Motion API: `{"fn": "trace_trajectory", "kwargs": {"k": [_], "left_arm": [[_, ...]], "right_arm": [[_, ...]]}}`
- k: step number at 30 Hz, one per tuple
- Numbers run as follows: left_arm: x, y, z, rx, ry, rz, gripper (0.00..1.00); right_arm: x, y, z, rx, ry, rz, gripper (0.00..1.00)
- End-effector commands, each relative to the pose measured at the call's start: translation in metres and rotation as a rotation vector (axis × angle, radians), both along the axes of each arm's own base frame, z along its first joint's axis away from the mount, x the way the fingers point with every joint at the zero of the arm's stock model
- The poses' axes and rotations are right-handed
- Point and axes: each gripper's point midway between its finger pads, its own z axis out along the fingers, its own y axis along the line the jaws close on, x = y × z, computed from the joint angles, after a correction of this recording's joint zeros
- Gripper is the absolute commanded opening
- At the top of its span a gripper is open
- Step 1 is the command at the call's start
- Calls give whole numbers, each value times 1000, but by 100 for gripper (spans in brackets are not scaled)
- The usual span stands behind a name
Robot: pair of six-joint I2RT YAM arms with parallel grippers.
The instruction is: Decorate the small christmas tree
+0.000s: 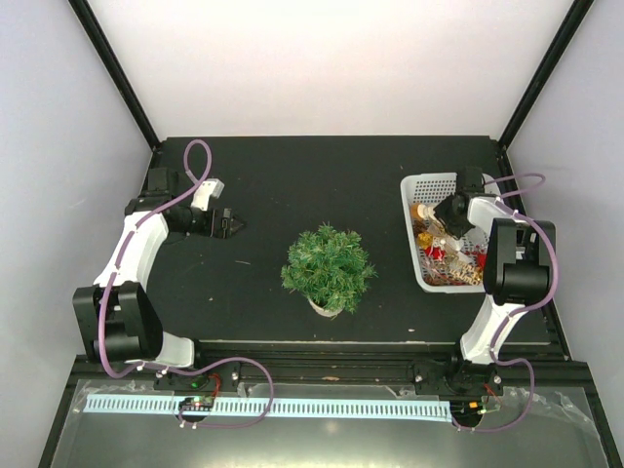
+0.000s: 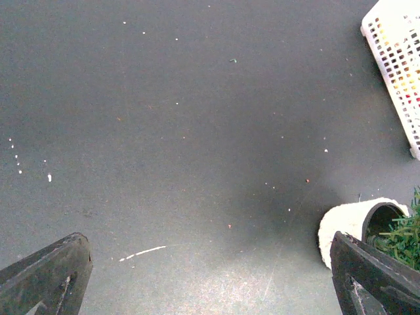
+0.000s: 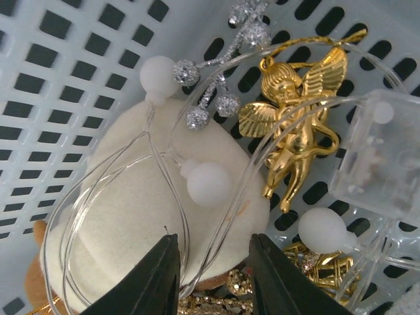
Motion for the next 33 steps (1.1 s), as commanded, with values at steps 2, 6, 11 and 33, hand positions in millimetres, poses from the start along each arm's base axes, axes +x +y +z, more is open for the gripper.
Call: {"fn": "trace_trajectory", "kwargs": {"k": [2, 6, 11, 33], "left_arm": [[1, -1, 7, 9, -36, 1, 99], [2, 0, 7, 13, -36, 3, 99], [2, 0, 6, 17, -38, 4, 99], [-5, -3, 68, 89, -143, -140, 99]], "right_arm": [[16, 1, 8, 6, -49, -3, 29], [17, 1, 8, 5, -54, -4, 24], [15, 0, 11, -4, -59, -2, 15], [-14, 3, 130, -62, -293, 62, 1]]}}
